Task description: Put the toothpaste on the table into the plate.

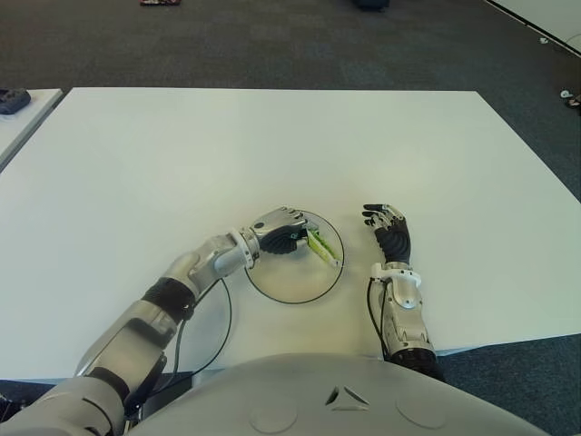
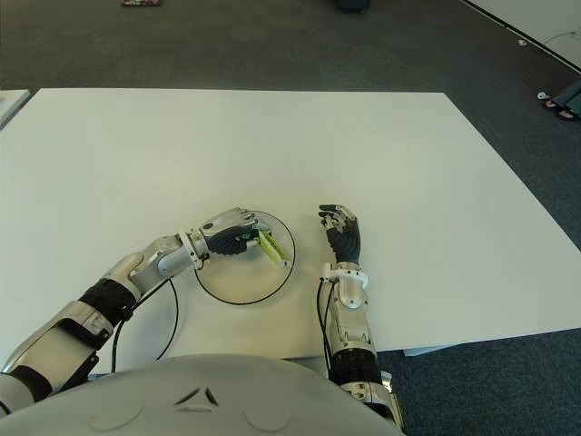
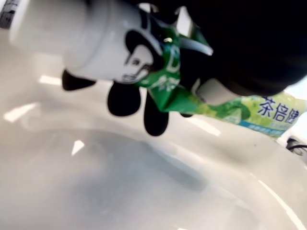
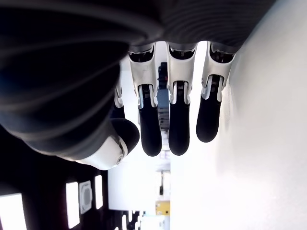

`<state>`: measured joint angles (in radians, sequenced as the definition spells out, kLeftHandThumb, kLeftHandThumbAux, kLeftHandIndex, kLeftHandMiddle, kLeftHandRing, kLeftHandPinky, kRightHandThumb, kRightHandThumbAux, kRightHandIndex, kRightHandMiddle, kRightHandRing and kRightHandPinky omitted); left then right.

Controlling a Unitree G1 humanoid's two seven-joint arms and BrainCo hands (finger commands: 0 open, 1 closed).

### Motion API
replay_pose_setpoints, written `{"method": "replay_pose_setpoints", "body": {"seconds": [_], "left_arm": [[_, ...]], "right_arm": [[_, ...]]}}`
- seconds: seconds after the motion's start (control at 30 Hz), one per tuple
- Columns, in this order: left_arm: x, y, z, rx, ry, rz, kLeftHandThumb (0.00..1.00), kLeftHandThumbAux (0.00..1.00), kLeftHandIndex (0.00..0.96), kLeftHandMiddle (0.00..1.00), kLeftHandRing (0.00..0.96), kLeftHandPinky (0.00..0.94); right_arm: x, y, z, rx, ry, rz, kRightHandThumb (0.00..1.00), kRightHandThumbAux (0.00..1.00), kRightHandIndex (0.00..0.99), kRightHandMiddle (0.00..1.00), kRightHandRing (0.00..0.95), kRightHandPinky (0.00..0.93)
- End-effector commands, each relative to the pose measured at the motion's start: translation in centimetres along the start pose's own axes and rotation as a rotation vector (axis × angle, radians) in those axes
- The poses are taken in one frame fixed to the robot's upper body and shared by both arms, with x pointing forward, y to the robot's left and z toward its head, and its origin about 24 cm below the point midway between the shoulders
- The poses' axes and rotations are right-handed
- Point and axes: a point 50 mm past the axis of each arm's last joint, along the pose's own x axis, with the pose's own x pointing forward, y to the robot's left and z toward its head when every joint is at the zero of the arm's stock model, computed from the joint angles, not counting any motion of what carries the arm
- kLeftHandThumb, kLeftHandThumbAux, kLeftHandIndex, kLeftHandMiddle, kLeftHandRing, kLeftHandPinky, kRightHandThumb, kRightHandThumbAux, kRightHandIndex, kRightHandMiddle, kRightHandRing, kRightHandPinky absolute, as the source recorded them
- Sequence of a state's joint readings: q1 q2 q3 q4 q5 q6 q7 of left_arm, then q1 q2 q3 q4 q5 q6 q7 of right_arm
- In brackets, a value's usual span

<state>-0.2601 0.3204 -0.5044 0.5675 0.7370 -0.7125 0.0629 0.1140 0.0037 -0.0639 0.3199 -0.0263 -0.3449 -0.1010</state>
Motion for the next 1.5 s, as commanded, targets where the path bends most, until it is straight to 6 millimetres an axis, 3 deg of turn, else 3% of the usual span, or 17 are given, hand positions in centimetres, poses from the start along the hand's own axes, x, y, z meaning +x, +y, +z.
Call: {"method": "replay_pose_setpoints", "body": {"seconds": [0.03, 0.77, 0.83, 0.93, 1.0, 1.1, 1.3, 1.33, 1.4, 1.5], "left_arm": [[-0.7, -2.0, -0.7, 0.015, 0.060, -0.066, 0.835, 0.718, 0.797, 0.852, 0.850, 0.831], [-1.1, -2.9, -0.9, 0.090, 0.035, -0.053, 0.835, 0.709, 0.804, 0.862, 0.859, 0.847], [-1.2, -2.9, -0.8, 0.101, 0.025, -0.040, 0.777, 0.696, 0.797, 0.859, 0.856, 0.841], [-1.3, -2.9, -0.7, 0.124, 0.003, -0.007, 0.555, 0.654, 0.761, 0.852, 0.848, 0.827], [-1.4, -2.8, -0.7, 0.123, -0.003, 0.019, 0.491, 0.642, 0.749, 0.850, 0.844, 0.821], [-1.5, -2.5, -0.6, 0.110, -0.013, 0.058, 0.395, 0.612, 0.710, 0.836, 0.817, 0.780], [-1.6, -1.4, 0.0, 0.072, -0.049, 0.132, 0.375, 0.548, 0.573, 0.719, 0.687, 0.651], [-1.6, -1.4, -0.1, 0.077, -0.049, 0.147, 0.376, 0.539, 0.549, 0.689, 0.659, 0.621], [-1.6, -1.2, -0.1, 0.098, -0.052, 0.170, 0.371, 0.510, 0.453, 0.517, 0.498, 0.472], [-1.7, -0.5, -0.1, 0.147, -0.066, 0.204, 0.362, 0.470, 0.375, 0.398, 0.373, 0.344]], "right_arm": [[-0.4, -0.1, -0.7, 0.003, 0.046, -0.006, 0.697, 0.739, 0.413, 0.387, 0.364, 0.373], [-0.5, -0.3, -0.8, 0.015, 0.038, -0.004, 0.695, 0.738, 0.416, 0.398, 0.366, 0.369], [-0.5, -0.3, -0.8, 0.017, 0.038, -0.004, 0.695, 0.738, 0.416, 0.398, 0.365, 0.369], [-0.5, -0.3, -0.8, 0.019, 0.037, -0.004, 0.695, 0.739, 0.416, 0.401, 0.367, 0.368], [-0.5, -0.3, -0.7, 0.020, 0.037, -0.003, 0.694, 0.739, 0.416, 0.402, 0.367, 0.368], [-0.5, -0.3, -0.7, 0.020, 0.037, -0.002, 0.694, 0.739, 0.416, 0.405, 0.367, 0.367], [-0.4, -0.3, -0.7, 0.015, 0.036, 0.001, 0.694, 0.739, 0.417, 0.407, 0.367, 0.369], [-0.3, -0.3, -0.7, 0.014, 0.037, 0.003, 0.693, 0.739, 0.417, 0.407, 0.367, 0.369], [-0.3, -0.3, -0.7, 0.013, 0.037, 0.006, 0.693, 0.739, 0.417, 0.409, 0.368, 0.364], [-0.2, -0.3, -0.7, 0.016, 0.039, 0.008, 0.694, 0.739, 0.417, 0.414, 0.364, 0.360]]}}
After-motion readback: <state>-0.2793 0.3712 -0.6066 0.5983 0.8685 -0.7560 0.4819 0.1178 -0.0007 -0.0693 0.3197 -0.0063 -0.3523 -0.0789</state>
